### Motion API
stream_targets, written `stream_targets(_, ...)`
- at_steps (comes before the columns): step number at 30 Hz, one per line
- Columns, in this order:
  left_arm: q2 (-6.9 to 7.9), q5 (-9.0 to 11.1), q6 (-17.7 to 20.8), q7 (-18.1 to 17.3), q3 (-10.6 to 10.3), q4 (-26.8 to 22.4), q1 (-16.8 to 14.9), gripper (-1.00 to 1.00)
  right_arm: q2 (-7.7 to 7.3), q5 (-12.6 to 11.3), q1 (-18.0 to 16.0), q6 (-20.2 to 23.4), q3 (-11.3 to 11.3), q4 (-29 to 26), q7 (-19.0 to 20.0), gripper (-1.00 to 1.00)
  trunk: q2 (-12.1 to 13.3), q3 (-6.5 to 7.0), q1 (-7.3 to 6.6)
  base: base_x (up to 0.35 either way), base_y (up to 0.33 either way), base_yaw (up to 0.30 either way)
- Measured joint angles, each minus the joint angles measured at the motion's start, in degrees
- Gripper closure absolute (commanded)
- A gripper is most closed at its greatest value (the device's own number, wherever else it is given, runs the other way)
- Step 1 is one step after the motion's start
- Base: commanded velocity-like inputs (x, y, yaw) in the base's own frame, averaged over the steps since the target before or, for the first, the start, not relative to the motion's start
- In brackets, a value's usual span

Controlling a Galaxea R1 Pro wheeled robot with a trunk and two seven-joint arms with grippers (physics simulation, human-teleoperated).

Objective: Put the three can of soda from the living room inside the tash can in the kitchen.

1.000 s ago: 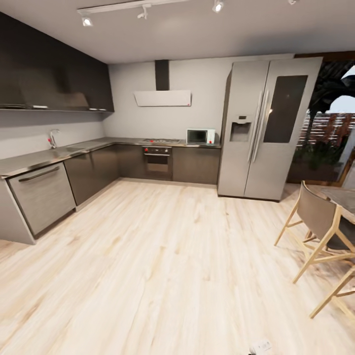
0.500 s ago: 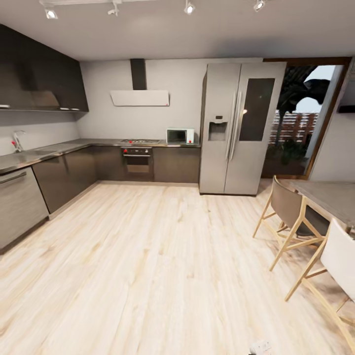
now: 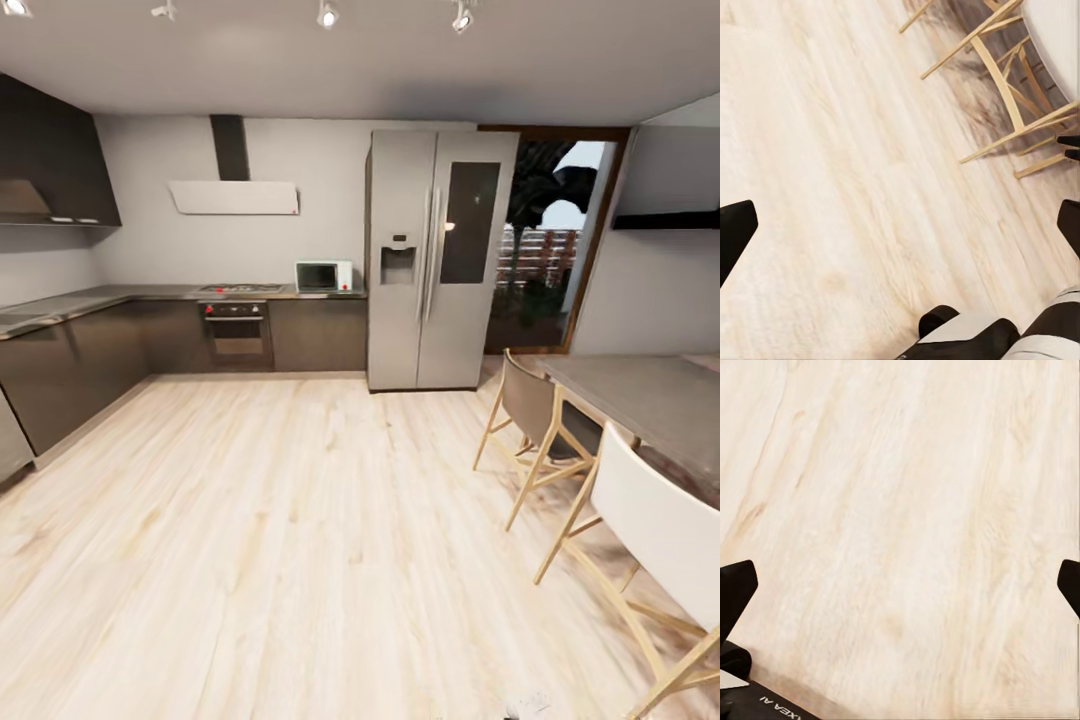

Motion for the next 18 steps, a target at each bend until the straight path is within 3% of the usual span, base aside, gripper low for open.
stream_targets(18,0.0,0.0,0.0,0.0,0.0,0.0,-0.01,-1.0,0.0,0.0,-0.01,0.0,0.0,0.0,0.0,-1.0,0.0,0.0,0.0,0.0,0.0,-0.267)
